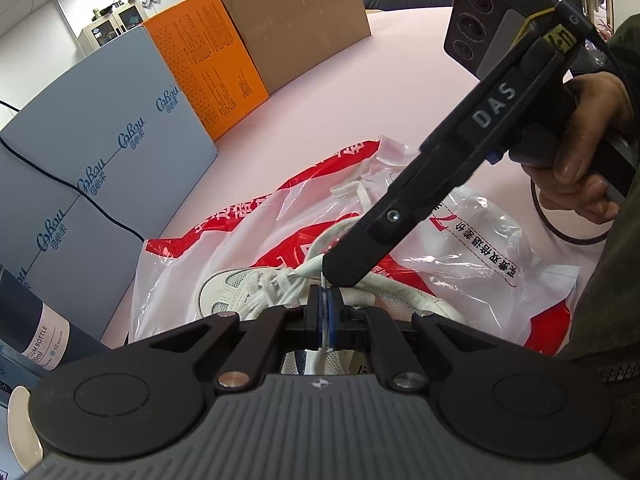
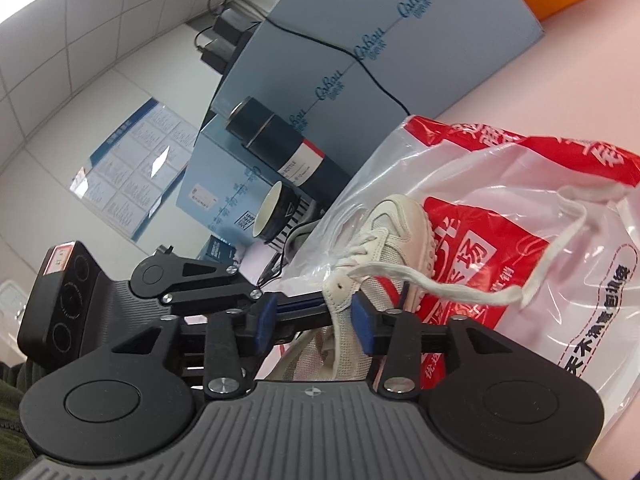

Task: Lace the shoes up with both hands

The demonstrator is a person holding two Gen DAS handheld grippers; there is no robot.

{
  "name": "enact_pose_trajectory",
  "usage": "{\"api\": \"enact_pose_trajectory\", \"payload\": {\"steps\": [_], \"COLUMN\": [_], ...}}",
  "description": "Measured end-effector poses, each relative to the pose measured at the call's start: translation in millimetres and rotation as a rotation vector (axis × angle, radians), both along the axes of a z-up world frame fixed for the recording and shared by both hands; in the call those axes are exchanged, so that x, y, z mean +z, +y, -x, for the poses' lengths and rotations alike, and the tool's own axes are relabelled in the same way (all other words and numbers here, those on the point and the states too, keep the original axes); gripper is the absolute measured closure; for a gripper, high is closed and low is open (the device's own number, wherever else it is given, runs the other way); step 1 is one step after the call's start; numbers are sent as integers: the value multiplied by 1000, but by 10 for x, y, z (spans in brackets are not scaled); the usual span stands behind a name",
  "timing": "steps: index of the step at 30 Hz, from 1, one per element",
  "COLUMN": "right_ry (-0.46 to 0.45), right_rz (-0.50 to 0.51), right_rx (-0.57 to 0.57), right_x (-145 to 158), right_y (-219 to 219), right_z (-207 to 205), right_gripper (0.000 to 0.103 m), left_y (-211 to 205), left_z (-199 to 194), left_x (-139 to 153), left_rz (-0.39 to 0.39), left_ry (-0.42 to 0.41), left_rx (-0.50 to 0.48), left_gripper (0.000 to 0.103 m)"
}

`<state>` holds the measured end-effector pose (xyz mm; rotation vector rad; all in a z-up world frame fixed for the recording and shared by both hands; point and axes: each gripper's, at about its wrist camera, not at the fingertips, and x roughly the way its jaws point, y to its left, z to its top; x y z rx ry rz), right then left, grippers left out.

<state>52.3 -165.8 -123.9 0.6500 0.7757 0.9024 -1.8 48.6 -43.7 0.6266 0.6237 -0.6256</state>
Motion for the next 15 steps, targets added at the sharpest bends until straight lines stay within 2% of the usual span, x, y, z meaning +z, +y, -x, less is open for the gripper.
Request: {"api": "enact_pose_trajectory", "payload": {"steps": [4, 7, 9, 15], "right_ry": [-29, -50, -76, -113], "right_rz": [16, 36, 63, 106], "right_rx": [24, 45, 59, 78], "right_x": [40, 72, 112, 166], "right_y": [44, 86, 124, 187], "right_z": [22, 44, 67, 97], "right_gripper": [54, 53, 49, 45], "left_y": [-36, -120, -169, -135], "left_z": [12, 74, 108, 162], "left_x": [-36, -86, -97, -29], "left_rz": [-20, -119, -167, -175], "left_ry": [-22, -78, -105, -116], "left_rx": [-9, -61, -82, -84], "left_gripper": [101, 101, 101, 101]}}
